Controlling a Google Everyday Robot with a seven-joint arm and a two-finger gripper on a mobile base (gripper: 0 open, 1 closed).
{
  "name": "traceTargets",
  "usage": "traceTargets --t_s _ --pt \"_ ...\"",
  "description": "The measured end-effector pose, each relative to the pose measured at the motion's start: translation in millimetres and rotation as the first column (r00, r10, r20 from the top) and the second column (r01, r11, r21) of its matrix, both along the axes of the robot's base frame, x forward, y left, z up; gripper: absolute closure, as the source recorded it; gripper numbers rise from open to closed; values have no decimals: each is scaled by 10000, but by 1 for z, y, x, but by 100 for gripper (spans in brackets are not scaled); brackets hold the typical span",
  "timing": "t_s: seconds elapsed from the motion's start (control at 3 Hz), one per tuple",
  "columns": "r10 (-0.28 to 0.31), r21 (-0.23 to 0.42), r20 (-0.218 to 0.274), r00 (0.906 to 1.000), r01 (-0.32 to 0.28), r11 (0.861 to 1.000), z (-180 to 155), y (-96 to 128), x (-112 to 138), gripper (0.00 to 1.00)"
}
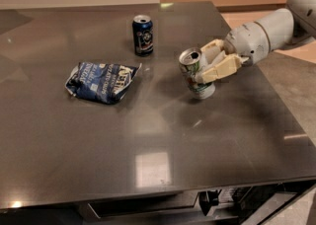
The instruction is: Place 7up can upright
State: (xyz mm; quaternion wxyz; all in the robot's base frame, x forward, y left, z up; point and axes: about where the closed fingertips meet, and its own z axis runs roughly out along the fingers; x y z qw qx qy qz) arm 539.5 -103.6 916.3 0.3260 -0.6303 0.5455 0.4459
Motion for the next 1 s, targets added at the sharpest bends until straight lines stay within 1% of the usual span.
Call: traceTargets --t_s 0.33,0.67,1.0 --pt "12 903 -228 9997 9 9959 -4 4 -7 100" --pt "61 1491 -394 9992 -2 9888 -8 9 -12 100" --pt "128 1923 -574 9983 -15 9813 -14 13 -17 100"
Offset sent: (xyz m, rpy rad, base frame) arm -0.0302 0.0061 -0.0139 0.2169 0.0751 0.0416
